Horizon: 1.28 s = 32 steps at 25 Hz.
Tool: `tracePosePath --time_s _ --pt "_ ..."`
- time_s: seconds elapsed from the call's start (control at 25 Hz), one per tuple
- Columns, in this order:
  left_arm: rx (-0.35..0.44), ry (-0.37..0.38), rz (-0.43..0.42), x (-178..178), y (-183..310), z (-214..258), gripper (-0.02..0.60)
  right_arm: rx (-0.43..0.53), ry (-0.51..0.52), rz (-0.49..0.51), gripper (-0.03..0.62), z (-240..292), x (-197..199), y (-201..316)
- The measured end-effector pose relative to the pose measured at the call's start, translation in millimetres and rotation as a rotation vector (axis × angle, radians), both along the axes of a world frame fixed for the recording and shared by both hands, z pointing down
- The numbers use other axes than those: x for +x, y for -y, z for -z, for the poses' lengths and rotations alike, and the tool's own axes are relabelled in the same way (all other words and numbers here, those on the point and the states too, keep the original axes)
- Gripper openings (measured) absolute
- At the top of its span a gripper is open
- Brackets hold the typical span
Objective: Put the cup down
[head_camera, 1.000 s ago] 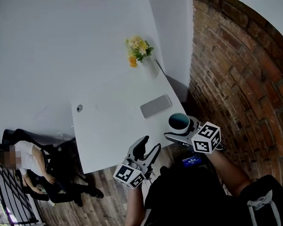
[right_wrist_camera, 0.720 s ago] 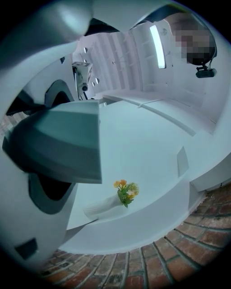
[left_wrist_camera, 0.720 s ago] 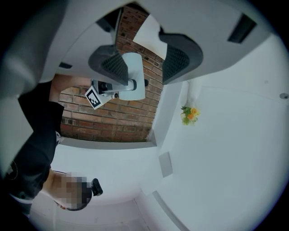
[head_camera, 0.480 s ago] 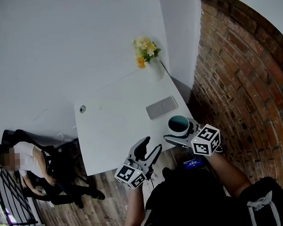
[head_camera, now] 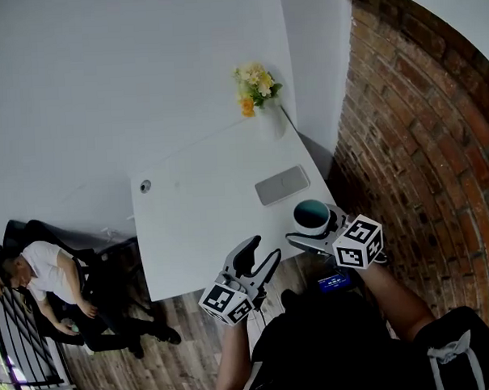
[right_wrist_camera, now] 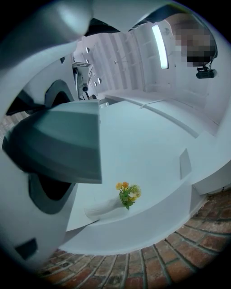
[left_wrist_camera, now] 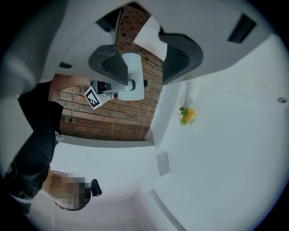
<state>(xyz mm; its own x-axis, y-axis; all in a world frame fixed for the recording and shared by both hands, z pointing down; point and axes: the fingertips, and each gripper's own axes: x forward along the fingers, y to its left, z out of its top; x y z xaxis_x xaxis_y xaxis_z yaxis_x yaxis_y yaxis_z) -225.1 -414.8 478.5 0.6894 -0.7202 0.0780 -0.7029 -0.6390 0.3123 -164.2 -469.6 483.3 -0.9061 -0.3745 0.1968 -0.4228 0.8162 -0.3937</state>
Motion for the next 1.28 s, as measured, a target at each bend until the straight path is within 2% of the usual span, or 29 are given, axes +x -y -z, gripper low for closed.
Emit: tracePosePath --time_s 0.4,0.76,1.04,1.28 --pt "-0.003 0.001 0.01 -1 0 0 0.239 -0.001 -0.001 -0.006 0.4 -1 4 5" --pt "-0.027 -0.003 0.038 -5 5 -10 0.239 -0.031 -0.024 0.017 0.402 -25 -2 20" --pt "-0.057 0.005 0.067 -13 17 -20 0.239 -0.005 -0.076 0.008 0.4 -59 -20 62" --pt "-0.079 0.013 0.091 -26 36 -33 0.239 -0.005 -0.078 -0.024 0.4 -95 -51 114"
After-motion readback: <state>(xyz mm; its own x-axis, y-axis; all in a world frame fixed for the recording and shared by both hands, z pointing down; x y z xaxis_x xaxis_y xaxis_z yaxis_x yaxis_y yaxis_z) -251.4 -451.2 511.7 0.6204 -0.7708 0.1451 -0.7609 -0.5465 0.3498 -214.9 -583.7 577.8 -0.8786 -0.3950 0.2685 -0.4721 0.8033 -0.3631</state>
